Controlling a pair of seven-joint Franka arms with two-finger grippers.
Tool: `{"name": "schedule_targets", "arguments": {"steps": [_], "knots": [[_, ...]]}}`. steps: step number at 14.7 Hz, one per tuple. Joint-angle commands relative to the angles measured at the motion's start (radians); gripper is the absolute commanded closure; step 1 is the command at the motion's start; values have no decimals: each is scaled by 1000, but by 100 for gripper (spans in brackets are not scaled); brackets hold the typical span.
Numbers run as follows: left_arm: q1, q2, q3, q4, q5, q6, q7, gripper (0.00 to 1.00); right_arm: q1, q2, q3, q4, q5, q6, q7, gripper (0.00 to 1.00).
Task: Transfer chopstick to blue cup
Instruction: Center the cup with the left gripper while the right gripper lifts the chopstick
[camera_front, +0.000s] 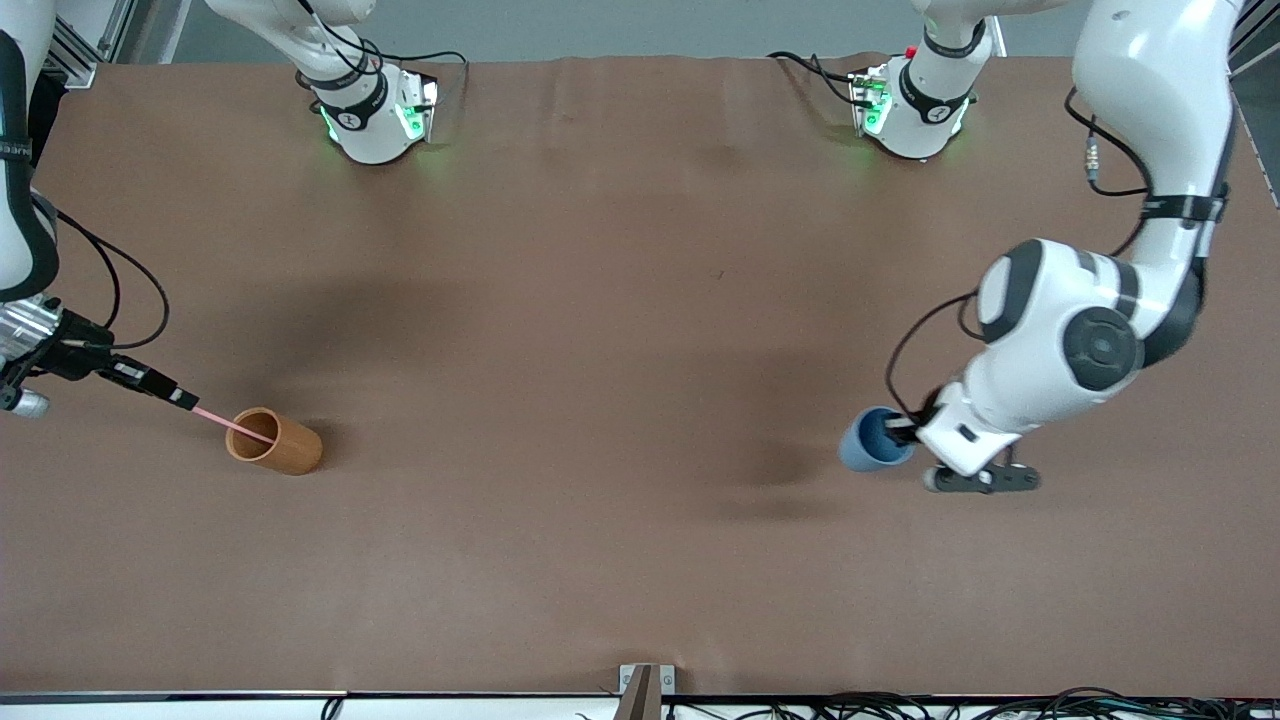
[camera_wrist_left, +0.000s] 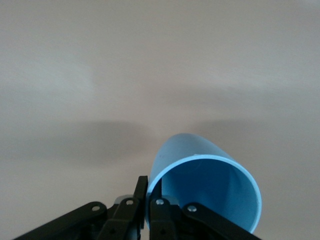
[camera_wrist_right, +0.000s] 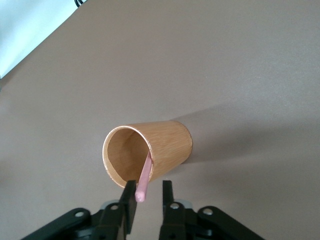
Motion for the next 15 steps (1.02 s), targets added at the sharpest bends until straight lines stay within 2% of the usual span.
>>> {"name": "schedule_targets", "arguments": {"steps": [1, 5, 9, 12, 15], "knots": [[-117, 11, 1, 12, 19, -4, -161, 100, 3, -20, 2, -23, 31, 5, -21, 77], [-292, 92, 9, 84, 24, 5, -413, 100, 11, -20, 2, -23, 30, 0, -13, 79], [-446, 193, 14, 164, 151, 6, -658, 100, 11, -20, 2, -14, 30, 6, -13, 82], [-507, 241, 14, 169, 183, 48, -749, 100, 11, -20, 2, -11, 30, 13, -16, 83], [-539, 265, 32, 169, 200, 74, -789, 99, 11, -20, 1, -14, 31, 10, -16, 92]]}}
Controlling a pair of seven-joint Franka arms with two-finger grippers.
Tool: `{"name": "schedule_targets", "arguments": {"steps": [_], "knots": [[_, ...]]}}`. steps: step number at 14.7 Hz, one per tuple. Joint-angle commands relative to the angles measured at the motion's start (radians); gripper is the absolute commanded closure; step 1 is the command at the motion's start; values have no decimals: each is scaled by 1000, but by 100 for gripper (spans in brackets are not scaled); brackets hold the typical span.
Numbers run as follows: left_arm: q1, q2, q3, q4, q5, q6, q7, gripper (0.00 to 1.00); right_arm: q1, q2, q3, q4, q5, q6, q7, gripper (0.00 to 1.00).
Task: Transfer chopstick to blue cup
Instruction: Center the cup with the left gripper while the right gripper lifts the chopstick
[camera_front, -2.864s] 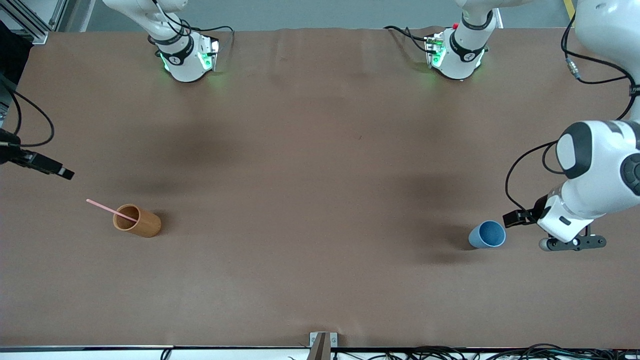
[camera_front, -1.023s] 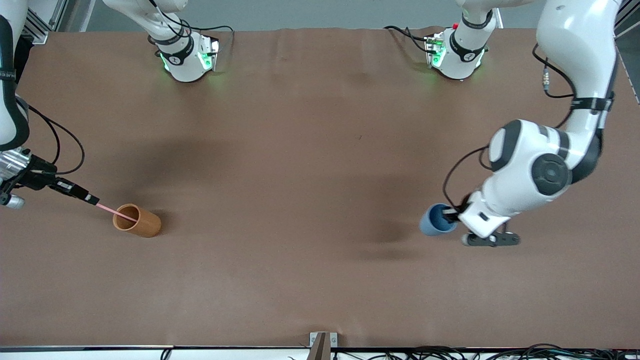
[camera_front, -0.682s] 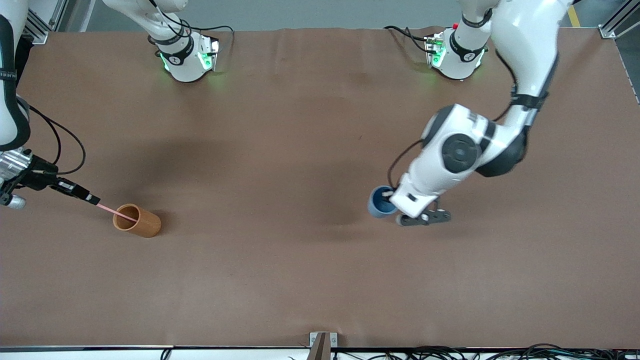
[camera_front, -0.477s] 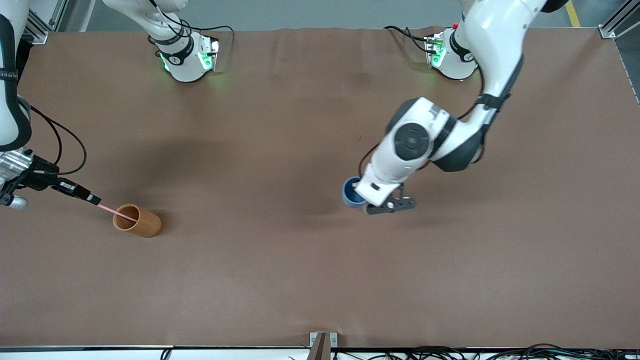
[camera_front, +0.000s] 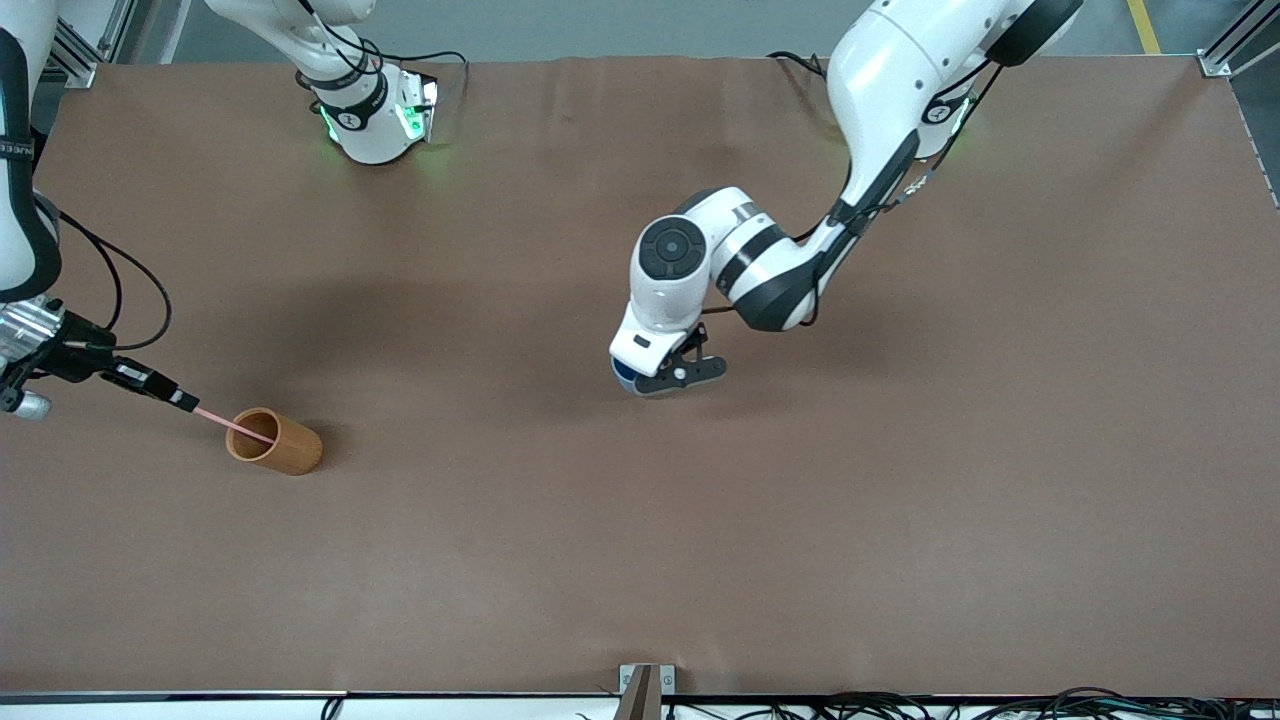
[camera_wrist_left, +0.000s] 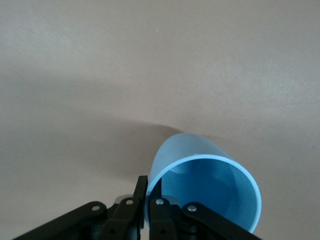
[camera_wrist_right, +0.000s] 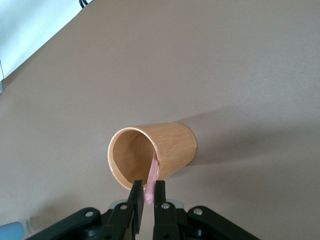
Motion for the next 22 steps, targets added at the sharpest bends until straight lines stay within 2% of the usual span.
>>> {"name": "schedule_targets", "arguments": {"steps": [1, 2, 3, 5, 6, 9, 10, 12, 15, 18, 22], "knots": [[-13, 25, 17, 33, 21, 1, -21, 98, 4, -19, -2, -18, 24, 0, -16, 95], [-13, 26, 18, 33, 21, 1, -21, 92, 4, -21, -2, -19, 24, -2, -16, 96], [-11, 26, 18, 33, 21, 1, -18, 66, 4, -23, -2, -18, 24, -3, -13, 97], [-11, 22, 18, 34, 21, 1, -21, 5, 4, -30, -1, -12, 24, -5, -13, 97], [-11, 19, 18, 36, 22, 1, -18, 0, 4, -36, -1, -1, 23, -6, -12, 97], [10, -41, 20, 62, 25, -24, -10, 0, 4, -72, 4, 27, 8, -60, 25, 97], [22, -79, 20, 62, 27, -49, -10, 0, 6, -81, 5, 47, -21, -81, 40, 97], [84, -173, 20, 74, 46, -143, 15, 0, 6, -105, 9, 112, -156, -129, 59, 97], [188, -272, 4, 109, 39, -287, 157, 0, 16, -121, 27, 218, -257, -259, 177, 97], [284, -396, 7, 111, 31, -373, 313, 0, 17, -150, 137, 307, -417, -351, 371, 97], [418, -519, 6, 110, -51, -479, 467, 0, 15, -173, 388, 364, -625, -371, 698, 96]]}}
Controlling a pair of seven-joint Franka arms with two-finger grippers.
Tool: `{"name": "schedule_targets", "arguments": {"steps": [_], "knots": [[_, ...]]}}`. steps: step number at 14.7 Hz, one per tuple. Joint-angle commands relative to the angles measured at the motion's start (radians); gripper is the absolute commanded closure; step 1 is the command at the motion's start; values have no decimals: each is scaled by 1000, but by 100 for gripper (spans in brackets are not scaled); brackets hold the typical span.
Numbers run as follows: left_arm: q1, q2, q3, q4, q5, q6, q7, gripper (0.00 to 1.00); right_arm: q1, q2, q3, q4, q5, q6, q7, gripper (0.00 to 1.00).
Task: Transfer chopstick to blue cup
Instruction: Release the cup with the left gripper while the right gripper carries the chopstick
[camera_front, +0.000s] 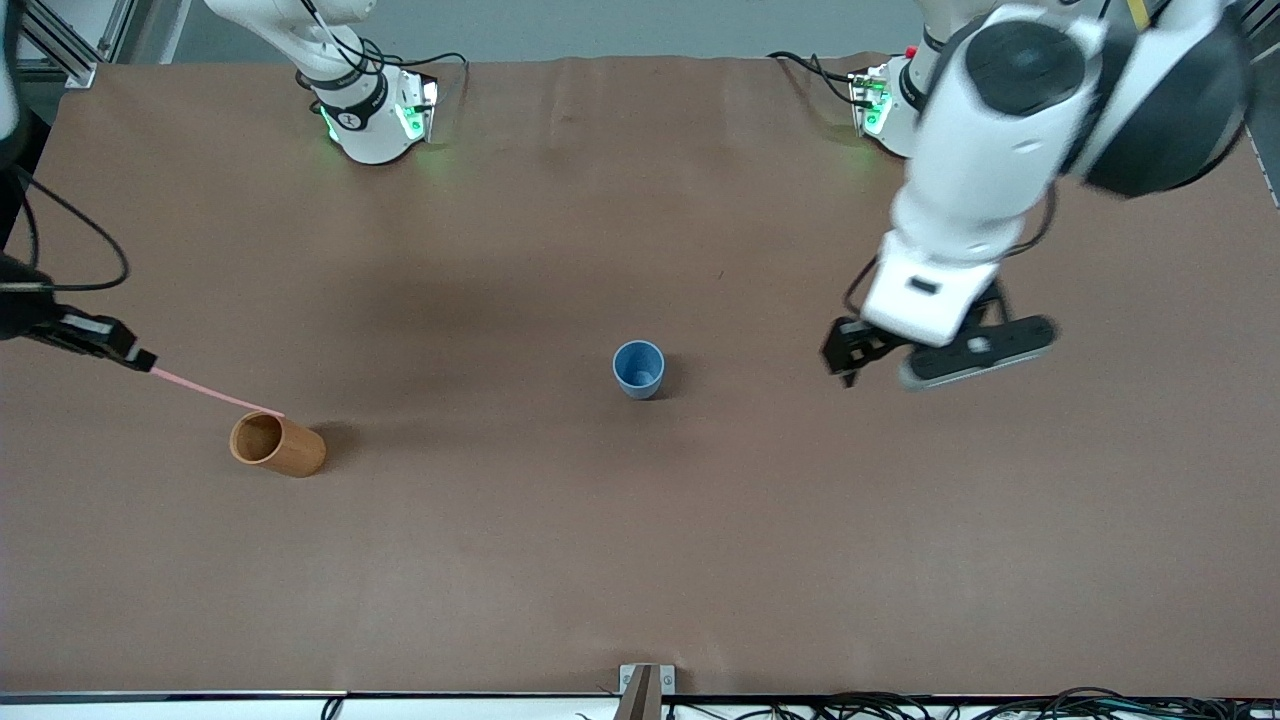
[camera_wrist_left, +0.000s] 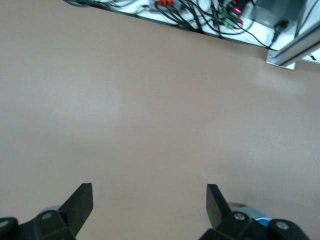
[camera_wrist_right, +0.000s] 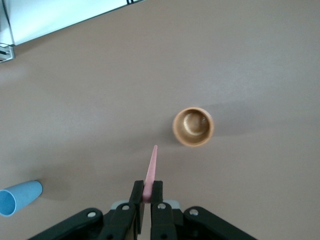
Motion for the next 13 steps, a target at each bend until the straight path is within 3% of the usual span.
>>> {"name": "schedule_targets", "arguments": {"steps": [1, 5, 9, 10, 13], "knots": [[102, -82, -8, -22, -81, -79, 108, 0, -3, -6, 169, 41, -138, -20, 231, 96], [257, -162, -8, -22, -164, -186, 389, 0, -1, 21, 431, 119, -280, -27, 578, 97], [341, -196, -2, -24, -208, -269, 571, 0, 22, 139, 649, 214, -369, -24, 868, 98], [341, -213, 21, -28, -217, -285, 625, 0, 31, 171, 699, 228, -410, -24, 917, 98], [218, -267, 204, -79, -220, -305, 710, 0, 48, 253, 853, 236, -537, -14, 1078, 99]]}}
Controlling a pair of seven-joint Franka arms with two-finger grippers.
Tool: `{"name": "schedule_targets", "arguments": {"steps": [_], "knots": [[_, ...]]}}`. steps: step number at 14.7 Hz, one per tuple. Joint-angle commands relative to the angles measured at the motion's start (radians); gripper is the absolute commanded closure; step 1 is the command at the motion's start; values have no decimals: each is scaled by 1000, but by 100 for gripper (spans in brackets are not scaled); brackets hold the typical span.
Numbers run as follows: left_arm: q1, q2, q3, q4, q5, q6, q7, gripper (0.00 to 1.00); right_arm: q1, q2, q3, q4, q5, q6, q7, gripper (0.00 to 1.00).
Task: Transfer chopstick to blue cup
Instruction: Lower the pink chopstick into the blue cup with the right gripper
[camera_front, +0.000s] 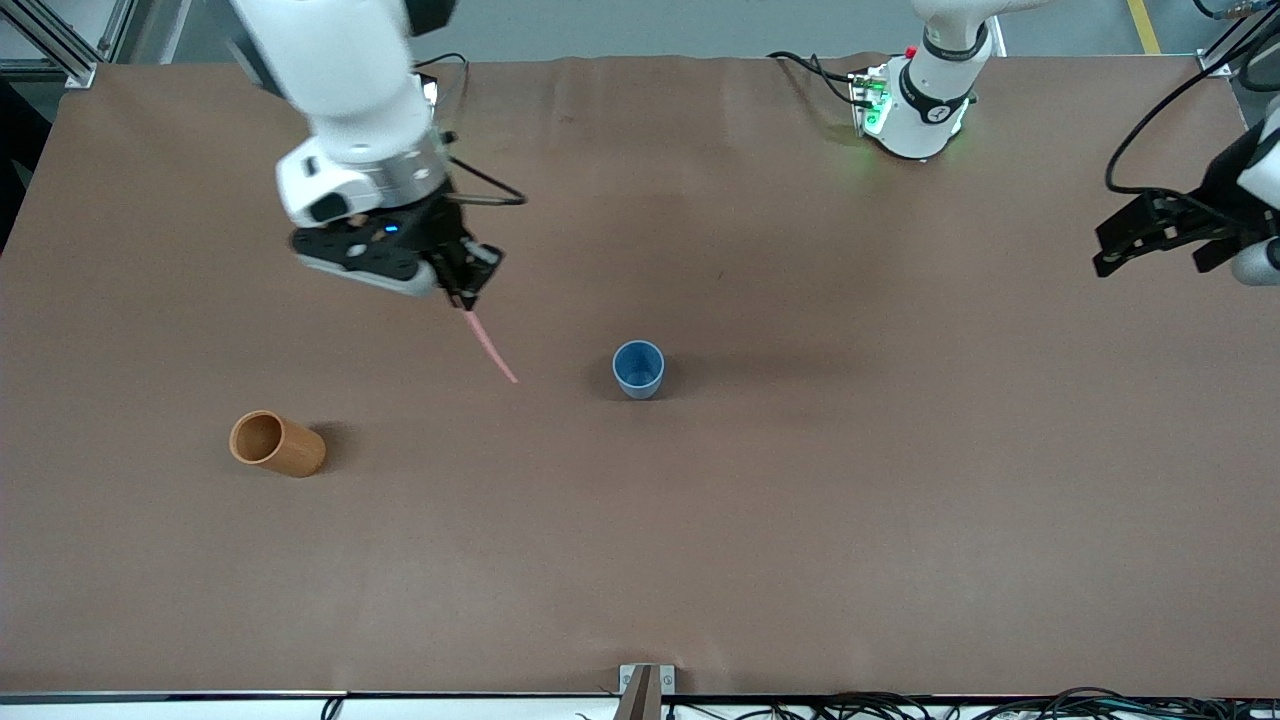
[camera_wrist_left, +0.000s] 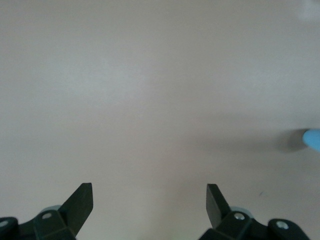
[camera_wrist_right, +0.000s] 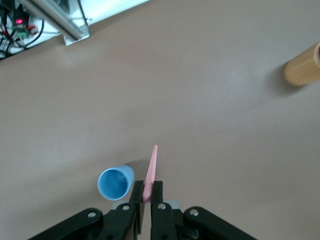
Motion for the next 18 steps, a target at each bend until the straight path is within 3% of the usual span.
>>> {"name": "schedule_targets", "arguments": {"steps": [1, 4, 6, 9, 18], "knots": [[-103, -83, 133, -86, -21, -17, 49, 0, 18, 109, 125, 55, -125, -8, 142, 99], [-142, -129, 160, -154, -32, -19, 62, 0, 88, 170, 156, 53, -188, -7, 216, 99], [-191, -139, 216, -178, -33, -18, 63, 0, 121, 195, 156, 50, -216, 12, 255, 99], [-180, -141, 209, -186, -32, -18, 65, 0, 133, 242, 156, 53, -277, 50, 266, 98], [-182, -144, 187, -206, -28, -7, 57, 0, 168, 345, 154, 46, -344, 65, 277, 95]]}}
